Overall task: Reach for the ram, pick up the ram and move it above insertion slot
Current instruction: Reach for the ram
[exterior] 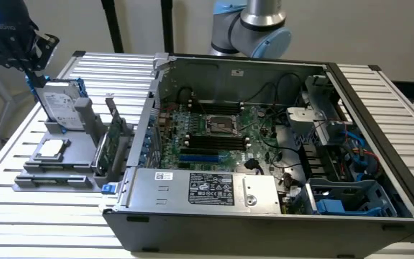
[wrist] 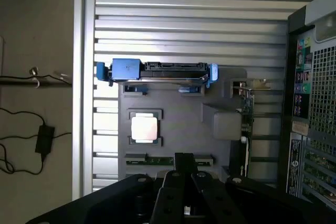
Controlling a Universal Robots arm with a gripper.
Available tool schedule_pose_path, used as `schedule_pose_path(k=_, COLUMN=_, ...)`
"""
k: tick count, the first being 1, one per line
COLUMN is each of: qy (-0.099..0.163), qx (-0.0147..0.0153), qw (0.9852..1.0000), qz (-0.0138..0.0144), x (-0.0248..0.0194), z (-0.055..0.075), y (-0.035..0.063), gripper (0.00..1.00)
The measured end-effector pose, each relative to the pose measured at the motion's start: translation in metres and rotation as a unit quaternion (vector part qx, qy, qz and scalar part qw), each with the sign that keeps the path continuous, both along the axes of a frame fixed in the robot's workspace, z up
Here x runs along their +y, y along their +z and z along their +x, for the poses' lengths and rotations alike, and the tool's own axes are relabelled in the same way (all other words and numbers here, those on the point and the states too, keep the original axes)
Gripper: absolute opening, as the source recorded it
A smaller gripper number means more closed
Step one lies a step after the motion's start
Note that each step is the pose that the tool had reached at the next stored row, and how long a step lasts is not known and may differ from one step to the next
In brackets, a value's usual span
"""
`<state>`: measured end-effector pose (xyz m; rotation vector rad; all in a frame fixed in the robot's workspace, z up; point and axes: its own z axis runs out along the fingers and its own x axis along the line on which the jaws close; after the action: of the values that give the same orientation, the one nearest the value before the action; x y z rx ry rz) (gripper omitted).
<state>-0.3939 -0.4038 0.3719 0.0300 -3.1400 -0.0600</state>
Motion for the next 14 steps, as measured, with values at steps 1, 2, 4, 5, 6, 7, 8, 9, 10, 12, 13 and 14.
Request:
schedule_pose_path(k=1, qy=0.0, qx=0.0, qw=1.0, qz=0.0, x=0.0, z=0.0, y=0.0, gripper=0.11)
schedule_pose_path(k=2, qy=0.0, qx=0.0, qw=1.0, qz=0.0, x=0.0, z=0.0, y=0.0, gripper=0.11)
schedule_pose_path(k=4, qy=0.0, qx=0.0001, qw=1.0, qz=-0.0001, x=-0.0013, z=0.0, y=0.0001, gripper=0.11)
schedule_pose_path(k=5, qy=0.0, qx=0.0001, qw=1.0, qz=0.0, x=-0.004, z=0.0, y=0.0, gripper=0.11)
schedule_pose_path(k=6, qy=0.0, qx=0.0001, qw=1.0, qz=0.0, x=-0.0083, z=0.0, y=0.0, gripper=0.11)
schedule_pose_path(k=7, qy=0.0, qx=-0.0001, qw=1.0, qz=0.0001, x=-0.0128, z=0.0, y=-0.0001, gripper=0.11)
schedule_pose_path(k=8, qy=0.0, qx=-0.0001, qw=1.0, qz=0.0, x=-0.0173, z=0.0, y=-0.0002, gripper=0.11)
schedule_pose_path(k=9, qy=0.0, qx=0.0, qw=1.0, qz=0.0, x=-0.0218, z=0.0, y=-0.0001, gripper=0.11)
schedule_pose_path(k=10, qy=0.0, qx=0.0, qw=1.0, qz=0.0, x=-0.0266, z=0.0, y=-0.0002, gripper=0.11)
schedule_pose_path(k=12, qy=0.0, qx=0.0, qw=1.0, qz=0.0, x=-0.0356, z=0.0, y=-0.0005, gripper=0.11)
schedule_pose_path(k=13, qy=0.0, qx=0.0, qw=1.0, qz=0.0, x=-0.04, z=0.0, y=-0.0006, gripper=0.11)
schedule_pose_path(k=14, qy=0.0, qx=0.0, qw=1.0, qz=0.0, x=-0.0445, z=0.0, y=-0.0007, gripper=0.11)
